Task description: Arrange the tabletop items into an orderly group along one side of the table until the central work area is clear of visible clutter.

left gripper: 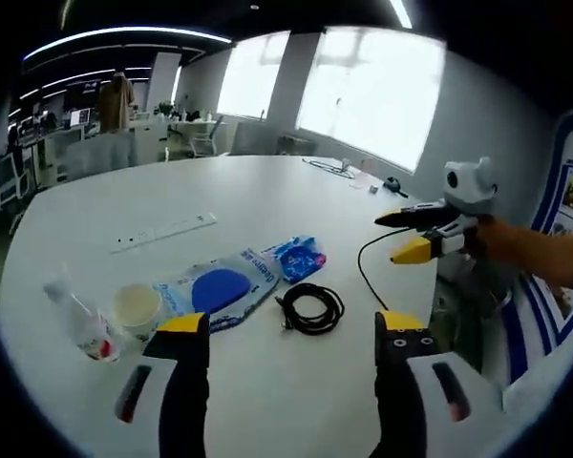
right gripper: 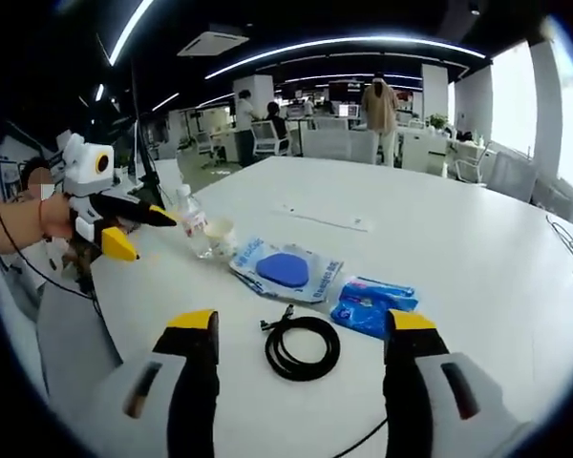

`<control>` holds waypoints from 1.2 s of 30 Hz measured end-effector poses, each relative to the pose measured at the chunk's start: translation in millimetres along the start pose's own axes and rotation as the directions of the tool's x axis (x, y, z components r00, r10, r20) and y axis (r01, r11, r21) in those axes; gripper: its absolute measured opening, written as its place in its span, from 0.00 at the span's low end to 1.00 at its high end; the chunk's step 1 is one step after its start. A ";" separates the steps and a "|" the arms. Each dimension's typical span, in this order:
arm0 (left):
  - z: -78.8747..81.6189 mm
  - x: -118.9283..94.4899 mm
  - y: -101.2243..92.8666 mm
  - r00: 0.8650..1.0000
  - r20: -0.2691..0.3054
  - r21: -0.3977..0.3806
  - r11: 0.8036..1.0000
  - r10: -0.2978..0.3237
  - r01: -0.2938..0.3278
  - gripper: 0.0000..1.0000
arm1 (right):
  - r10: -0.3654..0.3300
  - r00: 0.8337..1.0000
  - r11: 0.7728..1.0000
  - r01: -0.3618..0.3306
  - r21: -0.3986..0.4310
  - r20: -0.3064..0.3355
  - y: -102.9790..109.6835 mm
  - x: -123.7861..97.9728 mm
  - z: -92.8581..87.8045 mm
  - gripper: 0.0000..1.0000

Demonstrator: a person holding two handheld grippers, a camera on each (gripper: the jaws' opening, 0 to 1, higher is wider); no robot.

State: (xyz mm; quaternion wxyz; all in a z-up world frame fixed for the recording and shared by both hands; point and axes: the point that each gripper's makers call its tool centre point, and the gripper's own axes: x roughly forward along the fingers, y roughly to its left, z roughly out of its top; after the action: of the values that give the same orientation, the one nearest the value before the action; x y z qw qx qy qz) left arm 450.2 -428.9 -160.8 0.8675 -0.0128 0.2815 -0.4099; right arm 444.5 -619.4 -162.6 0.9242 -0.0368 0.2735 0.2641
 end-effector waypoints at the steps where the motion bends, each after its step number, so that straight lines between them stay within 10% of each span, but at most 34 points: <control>1: -0.5 -3.5 0.5 1.000 0.003 -0.002 1.000 0.002 -0.002 0.74 | 0.003 1.000 1.000 -0.003 0.001 -0.003 1.6 -1.5 -0.6 0.71; 18: -31.1 -71.6 24.0 0.997 -0.021 -0.005 0.998 0.069 -0.069 0.89 | 0.026 0.998 1.000 -0.026 0.002 -0.059 19.0 -22.6 -23.6 0.80; 36: -49.4 -93.8 28.3 0.995 -0.036 -0.031 0.996 0.088 -0.089 0.88 | 0.048 0.993 0.999 -0.046 0.024 -0.112 29.7 -33.4 -47.4 0.82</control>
State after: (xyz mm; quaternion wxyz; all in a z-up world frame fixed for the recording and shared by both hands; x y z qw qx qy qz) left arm 398.1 -332.5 -164.6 0.8794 -0.0075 0.3037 -0.3666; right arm 382.6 -619.6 -183.0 0.9013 -0.0353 0.3285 0.2803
